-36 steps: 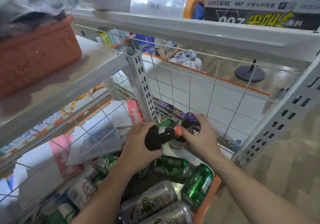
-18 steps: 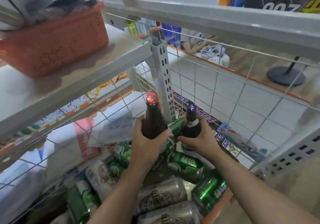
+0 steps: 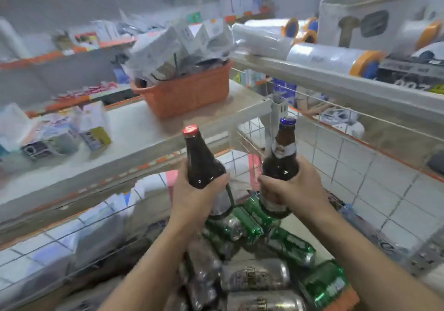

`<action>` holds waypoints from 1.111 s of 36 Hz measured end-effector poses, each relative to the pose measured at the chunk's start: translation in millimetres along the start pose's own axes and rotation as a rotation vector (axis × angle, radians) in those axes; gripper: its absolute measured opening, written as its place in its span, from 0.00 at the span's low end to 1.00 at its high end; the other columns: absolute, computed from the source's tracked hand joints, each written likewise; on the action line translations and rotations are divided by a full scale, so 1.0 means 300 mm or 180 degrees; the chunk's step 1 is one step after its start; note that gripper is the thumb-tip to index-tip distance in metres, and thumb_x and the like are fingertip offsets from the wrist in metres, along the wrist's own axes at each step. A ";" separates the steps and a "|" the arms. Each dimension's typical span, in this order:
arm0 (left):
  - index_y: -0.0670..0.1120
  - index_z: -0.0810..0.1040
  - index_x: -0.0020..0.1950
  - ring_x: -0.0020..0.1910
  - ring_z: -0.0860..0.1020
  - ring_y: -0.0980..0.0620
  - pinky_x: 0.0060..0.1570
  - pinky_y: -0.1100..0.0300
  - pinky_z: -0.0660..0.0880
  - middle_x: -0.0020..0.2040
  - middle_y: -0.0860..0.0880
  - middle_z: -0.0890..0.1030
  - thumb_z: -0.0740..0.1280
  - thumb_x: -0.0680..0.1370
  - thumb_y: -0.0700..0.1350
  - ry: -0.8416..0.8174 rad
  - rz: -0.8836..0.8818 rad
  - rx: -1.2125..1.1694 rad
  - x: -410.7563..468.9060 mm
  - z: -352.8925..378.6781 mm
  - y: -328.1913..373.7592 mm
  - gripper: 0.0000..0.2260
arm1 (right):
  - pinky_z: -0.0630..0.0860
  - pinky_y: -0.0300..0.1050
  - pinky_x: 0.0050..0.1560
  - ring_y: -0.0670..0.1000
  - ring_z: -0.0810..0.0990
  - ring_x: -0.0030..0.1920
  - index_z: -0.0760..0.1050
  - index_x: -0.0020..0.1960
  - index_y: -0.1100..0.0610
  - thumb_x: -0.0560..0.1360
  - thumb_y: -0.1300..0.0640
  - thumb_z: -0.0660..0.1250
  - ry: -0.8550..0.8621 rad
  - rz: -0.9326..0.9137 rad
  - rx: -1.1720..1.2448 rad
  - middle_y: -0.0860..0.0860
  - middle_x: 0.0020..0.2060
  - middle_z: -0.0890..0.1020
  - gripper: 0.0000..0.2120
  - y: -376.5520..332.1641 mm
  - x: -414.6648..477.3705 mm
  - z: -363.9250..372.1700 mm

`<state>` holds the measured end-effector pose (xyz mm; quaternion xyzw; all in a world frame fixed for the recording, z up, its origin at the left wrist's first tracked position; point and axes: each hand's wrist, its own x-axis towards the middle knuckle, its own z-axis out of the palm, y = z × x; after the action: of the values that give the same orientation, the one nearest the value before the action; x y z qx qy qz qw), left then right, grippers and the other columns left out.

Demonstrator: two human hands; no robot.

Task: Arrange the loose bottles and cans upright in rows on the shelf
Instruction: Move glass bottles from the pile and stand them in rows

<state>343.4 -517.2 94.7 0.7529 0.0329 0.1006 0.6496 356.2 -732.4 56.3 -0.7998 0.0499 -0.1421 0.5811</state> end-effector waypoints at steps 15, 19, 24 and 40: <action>0.51 0.82 0.53 0.47 0.85 0.50 0.53 0.41 0.81 0.46 0.52 0.86 0.79 0.60 0.57 0.1686 0.0234 0.0499 -0.688 -1.084 0.209 0.24 | 0.83 0.56 0.45 0.50 0.85 0.39 0.82 0.42 0.50 0.63 0.50 0.80 -0.1899 -0.1150 0.0201 0.48 0.35 0.86 0.10 -0.783 -0.712 0.697; 0.50 0.82 0.50 0.42 0.85 0.56 0.42 0.61 0.82 0.41 0.54 0.86 0.82 0.68 0.44 0.2256 0.0198 0.0517 -1.020 -1.418 0.233 0.14 | 0.83 0.53 0.49 0.48 0.86 0.41 0.82 0.44 0.50 0.60 0.50 0.81 -0.2422 -0.1272 0.0407 0.46 0.37 0.87 0.15 -0.929 -1.066 0.910; 0.54 0.79 0.52 0.42 0.83 0.61 0.43 0.63 0.81 0.42 0.57 0.85 0.79 0.71 0.41 0.2740 0.0141 0.0702 -1.408 -1.754 0.250 0.15 | 0.84 0.53 0.48 0.46 0.86 0.41 0.82 0.45 0.50 0.64 0.54 0.82 -0.3091 -0.1463 0.0731 0.46 0.38 0.87 0.13 -1.074 -1.489 1.133; 0.60 0.79 0.53 0.49 0.85 0.55 0.56 0.49 0.81 0.48 0.58 0.86 0.81 0.69 0.49 0.3668 -0.0204 0.0487 -1.851 -2.449 0.093 0.17 | 0.84 0.51 0.48 0.45 0.87 0.45 0.79 0.54 0.47 0.60 0.49 0.84 -0.4157 -0.1353 0.0686 0.45 0.44 0.87 0.25 -1.264 -2.159 1.736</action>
<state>-344.4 92.2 161.7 0.6202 0.4110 0.4716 0.4733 -145.9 24.1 156.3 -0.6517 -0.4821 0.2534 0.5278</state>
